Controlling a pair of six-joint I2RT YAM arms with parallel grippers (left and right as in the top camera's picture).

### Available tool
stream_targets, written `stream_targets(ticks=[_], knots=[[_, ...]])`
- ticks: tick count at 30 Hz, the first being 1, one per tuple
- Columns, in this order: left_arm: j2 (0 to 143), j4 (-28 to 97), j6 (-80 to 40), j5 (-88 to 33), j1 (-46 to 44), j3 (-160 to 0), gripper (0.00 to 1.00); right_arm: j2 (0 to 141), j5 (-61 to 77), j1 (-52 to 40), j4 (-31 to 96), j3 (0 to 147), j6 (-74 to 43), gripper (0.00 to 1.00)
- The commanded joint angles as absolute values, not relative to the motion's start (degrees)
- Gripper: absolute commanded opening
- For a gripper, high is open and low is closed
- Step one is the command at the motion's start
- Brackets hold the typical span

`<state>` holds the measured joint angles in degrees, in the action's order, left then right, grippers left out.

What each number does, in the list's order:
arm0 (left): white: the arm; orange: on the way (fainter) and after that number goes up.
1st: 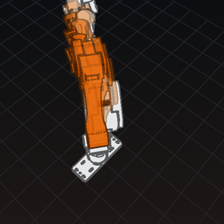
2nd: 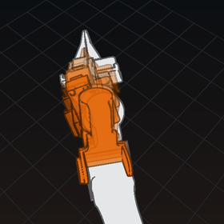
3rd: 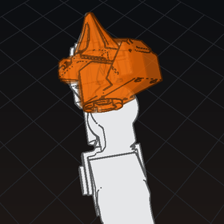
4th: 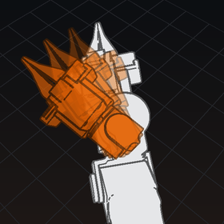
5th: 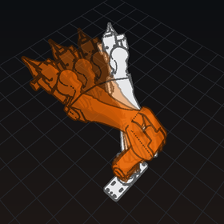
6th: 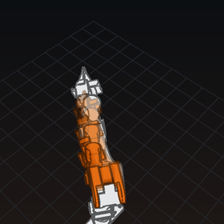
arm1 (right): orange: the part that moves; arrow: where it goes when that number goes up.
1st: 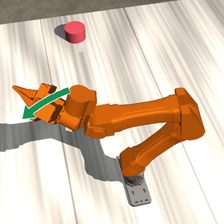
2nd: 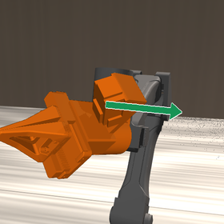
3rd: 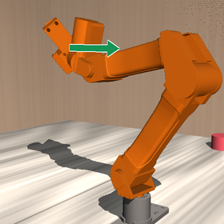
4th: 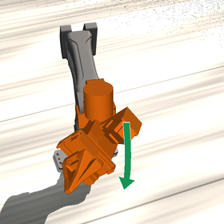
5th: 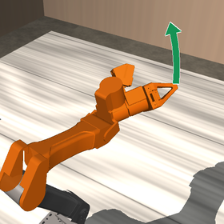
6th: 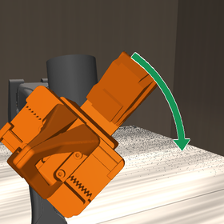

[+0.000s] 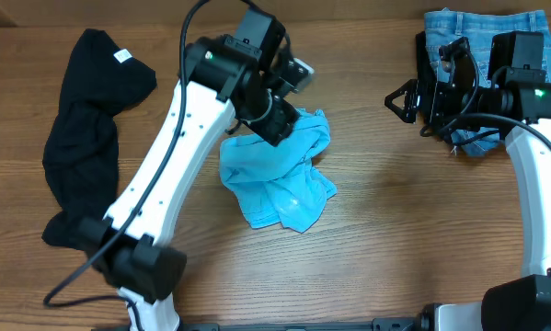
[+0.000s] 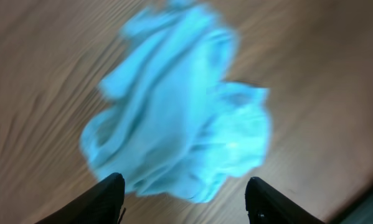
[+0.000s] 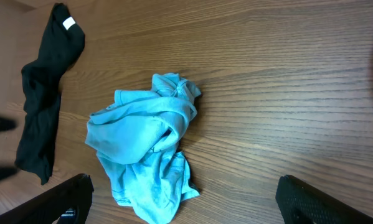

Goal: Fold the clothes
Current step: 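Regrasp the crumpled T-shirt with the left gripper and lift it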

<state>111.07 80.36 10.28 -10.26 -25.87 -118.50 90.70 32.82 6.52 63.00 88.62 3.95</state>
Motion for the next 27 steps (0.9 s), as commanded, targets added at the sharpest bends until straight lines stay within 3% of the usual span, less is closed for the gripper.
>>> stream_targets(ticks=[1, 6, 14, 15, 17, 19, 23, 27], knots=[[117.3, 80.6, 2.5, -4.1, -19.3, -117.0, 0.66, 90.6, 33.5, 6.3, 62.7, 90.1, 4.6, 0.99], [126.4, 78.8, 12.8, -11.2, -13.1, -116.4, 0.65, 90.6, 32.5, 6.3, 61.7, 90.1, 4.6, 0.99], [133.5, 78.0, 28.3, -26.7, -14.3, -116.4, 0.58, 90.6, 32.4, 6.3, 61.1, 90.1, 4.6, 0.99], [133.5, 77.6, 28.3, -26.7, -14.3, -116.4, 0.5, 90.6, 32.4, 6.3, 60.9, 90.1, 4.5, 0.99], [133.5, 76.8, 27.8, -26.4, -14.2, -116.4, 0.04, 90.6, 32.5, 6.3, 60.4, 90.1, 4.5, 0.99], [133.2, 78.3, 22.0, -22.6, -13.2, -120.2, 0.04, 90.6, 32.5, 6.3, 59.9, 90.1, 4.5, 0.99], [131.4, 92.4, 19.4, -16.8, -12.5, -148.9, 0.04, 90.6, 32.5, 6.3, 58.8, 90.1, 4.5, 0.99], [127.3, 96.6, 17.8, -16.6, -14.0, -171.0, 0.04, 90.6, 32.5, 6.3, 58.7, 90.1, 4.5, 0.98]])
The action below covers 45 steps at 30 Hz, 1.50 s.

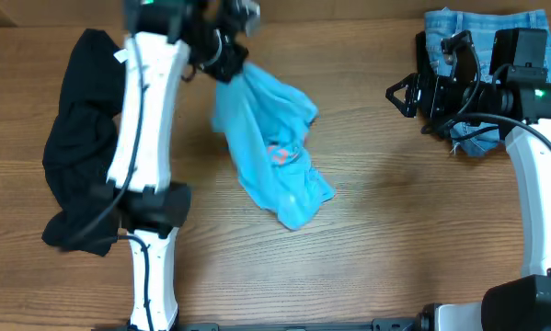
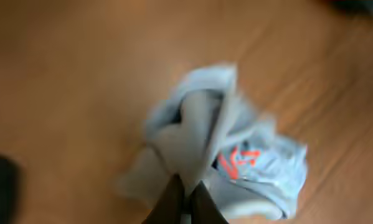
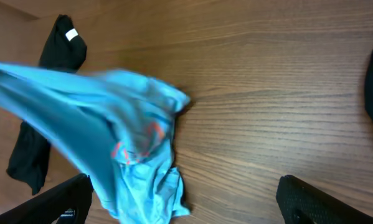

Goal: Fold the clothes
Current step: 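Regrasp the crumpled T-shirt with the left gripper and lift it, then grasp the hanging T-shirt edge with the right gripper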

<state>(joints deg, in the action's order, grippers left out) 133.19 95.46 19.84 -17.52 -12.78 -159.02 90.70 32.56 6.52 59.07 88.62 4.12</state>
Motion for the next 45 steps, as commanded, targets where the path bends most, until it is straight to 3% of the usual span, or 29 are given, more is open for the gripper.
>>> stream_targets(ticks=[1, 8, 13, 23, 28, 33, 39, 43, 45], knots=[[124.5, 96.7, 17.8, -16.5, -15.3, -175.7, 0.04, 90.6, 32.7, 6.3, 58.8, 90.1, 4.5, 0.98], [119.6, 95.4, 17.8, -16.1, -17.0, -177.0, 0.04, 90.7, 37.8, 6.0, 58.8, 90.1, 4.6, 0.98], [119.6, 95.9, 17.8, -16.1, -17.0, -177.0, 0.04, 94.5, 37.9, 0.3, 56.4, 90.1, 4.5, 0.98], [119.6, 96.8, 17.7, -16.6, -17.0, -177.0, 0.05, 107.4, 42.9, -13.9, 28.4, 90.1, -10.2, 0.93], [119.6, 96.8, 17.5, -16.6, -17.0, -177.0, 0.04, 110.8, 40.2, -18.0, 22.1, 90.1, -13.8, 0.74], [119.6, 96.8, 17.6, -16.3, -16.9, -177.0, 0.05, 111.9, 37.5, -18.4, 20.8, 90.1, -13.5, 0.04], [119.6, 96.8, 17.6, -16.3, -16.9, -177.0, 0.07, 104.5, 36.2, -6.6, 23.7, 90.1, -11.7, 0.04], [119.6, 96.8, 17.6, -16.0, -16.9, -177.0, 0.08, 100.0, 35.9, -4.9, 29.0, 90.1, -11.1, 0.04], [119.6, 96.8, 17.5, -15.1, -16.9, -177.0, 0.31, 97.9, 35.6, -3.5, 31.1, 90.1, -10.7, 0.04]])
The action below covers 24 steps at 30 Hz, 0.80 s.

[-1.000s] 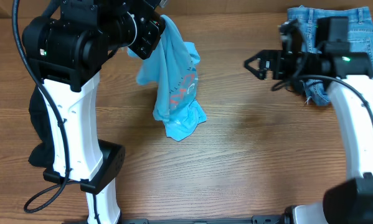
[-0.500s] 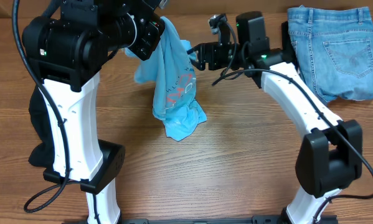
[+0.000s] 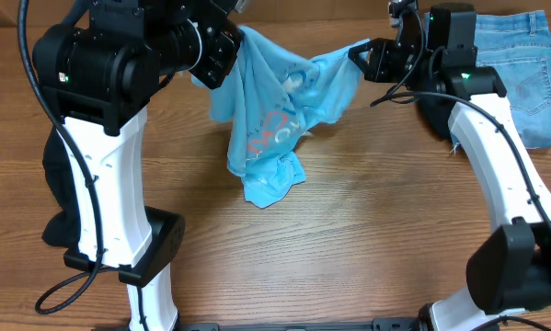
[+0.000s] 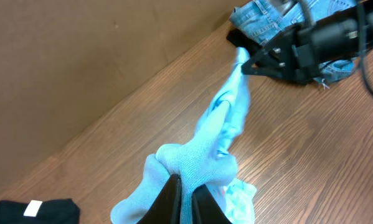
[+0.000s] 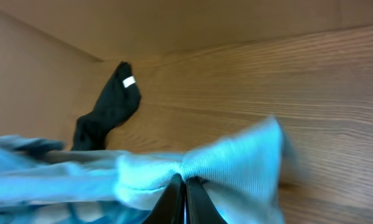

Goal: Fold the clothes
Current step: 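Grasp the hanging T-shirt edge with the right gripper, then stretch the T-shirt between both grippers and lay it flat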

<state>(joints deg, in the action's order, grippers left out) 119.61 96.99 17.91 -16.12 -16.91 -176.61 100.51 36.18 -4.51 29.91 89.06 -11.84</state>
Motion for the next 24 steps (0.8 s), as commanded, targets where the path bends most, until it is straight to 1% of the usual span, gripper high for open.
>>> stream_targets(ticks=[1, 2, 3, 5, 6, 7, 8, 11, 13, 15, 17, 18, 20, 24], knots=[[119.6, 96.8, 17.5, -13.6, -16.9, -177.0, 0.41, 95.8, 35.6, -2.0, 32.4, 90.1, -10.4, 0.04], [119.6, 96.8, 17.5, -11.7, -16.9, -177.0, 0.45, 93.9, 35.6, -0.3, 33.4, 90.1, -9.9, 0.04], [119.5, 96.8, 17.3, -9.7, -16.9, -177.0, 0.46, 91.3, 35.6, 2.2, 34.8, 90.1, -9.3, 0.04], [118.9, 96.8, 14.2, -3.0, -16.9, -177.0, 0.45, 86.5, 35.6, 6.8, 37.3, 90.1, -8.9, 0.04], [118.5, 96.8, 12.5, -0.3, -16.9, -177.0, 0.41, 84.2, 35.6, 8.8, 38.6, 90.1, -8.9, 0.04], [118.2, 96.8, 11.5, 0.4, -16.9, -177.0, 0.35, 81.9, 35.6, 10.6, 40.4, 90.1, -8.3, 0.04], [118.2, 96.8, 11.4, -0.5, -16.9, -177.0, 0.34, 80.6, 35.6, 11.5, 42.0, 90.1, -7.2, 0.04], [118.8, 96.8, 11.2, -5.7, -16.9, -174.9, 0.37, 79.2, 34.1, 11.7, 46.7, 90.1, -5.3, 0.04], [120.6, 96.8, 13.4, -9.9, -16.9, -169.2, 0.41, 80.3, 33.7, 11.3, 50.6, 90.1, -4.0, 0.04], [122.3, 96.4, 17.6, -15.4, -16.9, -164.3, 0.45, 80.4, 33.7, 11.3, 51.9, 90.1, -2.7, 0.04], [125.3, 93.8, 22.5, -21.3, -16.9, -158.4, 0.53, 80.4, 33.7, 11.3, 52.7, 90.1, -2.5, 0.04], [127.4, 91.1, 23.4, -22.8, -16.9, -156.0, 0.57, 80.4, 33.7, 11.3, 53.2, 90.1, -1.8, 0.04], [131.3, 86.6, 23.4, -25.1, -17.0, -153.9, 0.61, 80.4, 33.6, 11.3, 54.0, 90.1, -1.4, 0.04], [141.3, 78.1, 23.4, -35.4, -17.3, -153.7, 0.72, 80.4, 33.4, 11.3, 55.5, 90.1, 0.0, 0.04]])
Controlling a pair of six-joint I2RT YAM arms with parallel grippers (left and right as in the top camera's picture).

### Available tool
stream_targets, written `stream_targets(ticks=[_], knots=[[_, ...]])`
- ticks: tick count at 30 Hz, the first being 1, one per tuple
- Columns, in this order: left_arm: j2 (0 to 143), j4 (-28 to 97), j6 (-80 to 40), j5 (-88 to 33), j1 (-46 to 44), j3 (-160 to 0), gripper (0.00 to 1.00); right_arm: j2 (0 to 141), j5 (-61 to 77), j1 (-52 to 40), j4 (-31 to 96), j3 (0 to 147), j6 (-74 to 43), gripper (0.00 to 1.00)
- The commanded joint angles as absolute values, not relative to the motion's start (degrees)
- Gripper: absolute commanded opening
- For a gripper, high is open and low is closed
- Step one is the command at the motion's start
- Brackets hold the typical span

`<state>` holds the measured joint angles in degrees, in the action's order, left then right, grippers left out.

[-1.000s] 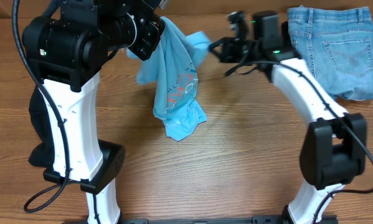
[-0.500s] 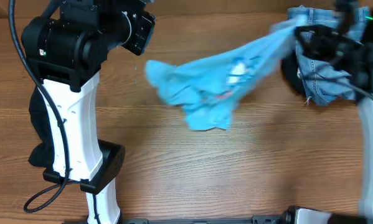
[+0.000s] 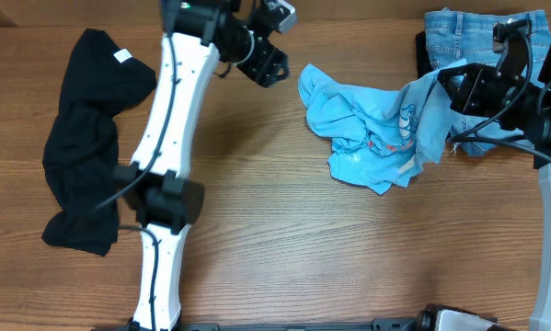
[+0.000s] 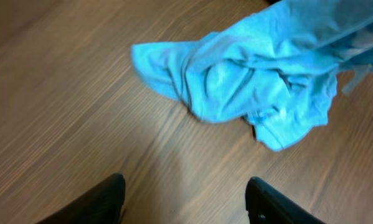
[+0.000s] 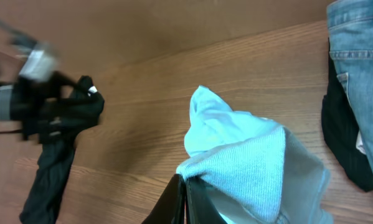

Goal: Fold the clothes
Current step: 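Stretch the T-shirt between both grippers and lay it flat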

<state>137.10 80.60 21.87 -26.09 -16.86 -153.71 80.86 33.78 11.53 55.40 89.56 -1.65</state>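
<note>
A crumpled light-blue T-shirt [image 3: 372,138] with orange print lies right of the table's centre, one corner lifted toward the right. My right gripper [image 3: 450,87] is shut on that corner, and in the right wrist view the closed fingers [image 5: 185,186] pinch a fold of the shirt [image 5: 236,162]. My left gripper [image 3: 273,64] hangs open at the back, left of the shirt, holding nothing. Its wrist view shows its fingers spread [image 4: 183,186] over bare wood, with the shirt [image 4: 248,74] ahead of them.
A black garment [image 3: 82,138] lies bunched at the far left, also seen in the right wrist view [image 5: 55,143]. Folded blue jeans [image 3: 482,37] sit at the back right corner on something dark [image 5: 342,137]. The table is brown wood [image 3: 275,248].
My left gripper has let go of the shirt and stands open. The shirt, then stretched in the air between both grippers, now rests mostly on the table farther right, held only by my right gripper.
The shirt lay crumpled at the centre with my open left gripper over it and my right gripper open by the jeans. The left then held it lifted at the back left. Later both grippers held it spread between them. Now only the right holds it.
</note>
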Motion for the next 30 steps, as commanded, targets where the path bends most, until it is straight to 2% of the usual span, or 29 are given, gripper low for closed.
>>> stream_targets(ticks=[1, 4, 6, 12, 15, 16, 17, 18, 19, 23, 30], knots=[[144.3, 75.5, 23.4, -38.8, -17.7, -153.7, 0.75, 80.4, 33.0, 11.3, 56.1, 90.1, 0.2, 0.04], [150.9, 68.1, 22.7, -44.2, -20.5, -153.7, 0.81, 80.4, 31.4, 11.3, 57.6, 90.1, 0.5, 0.04], [154.0, 62.6, 21.6, -42.6, -23.6, -153.7, 0.84, 80.4, 30.9, 11.3, 58.3, 90.1, 0.6, 0.04], [158.2, 54.3, 14.9, -16.8, -29.6, -153.6, 0.86, 80.4, 30.9, 11.3, 59.0, 90.1, 1.9, 0.04], [159.0, 53.3, 12.1, -12.4, -29.3, -153.5, 0.86, 80.5, 30.7, 11.3, 59.0, 90.1, 2.0, 0.04], [159.0, 53.1, 12.1, -11.4, -29.1, -153.5, 0.82, 80.7, 30.3, 11.3, 59.0, 90.1, 2.0, 0.04], [159.0, 53.1, 12.1, -10.3, -29.1, -153.5, 0.67, 80.8, 30.0, 11.3, 59.0, 90.1, 2.0, 0.04], [159.0, 53.3, 11.1, -8.5, -29.0, -153.5, 0.25, 81.2, 30.0, 11.3, 59.0, 90.1, 2.0, 0.04], [158.7, 54.0, 8.2, -5.6, -28.7, -153.5, 0.04, 81.5, 30.0, 11.3, 59.0, 90.1, 2.0, 0.04], [153.2, 59.6, 2.3, -5.5, -25.6, -156.7, 0.04, 81.2, 30.0, 11.4, 57.8, 90.1, 3.2, 0.04], [130.1, 75.6, 9.5, -8.1, -20.1, -163.4, 0.04, 75.3, 33.1, 11.4, 59.0, 92.3, 3.2, 0.04]])
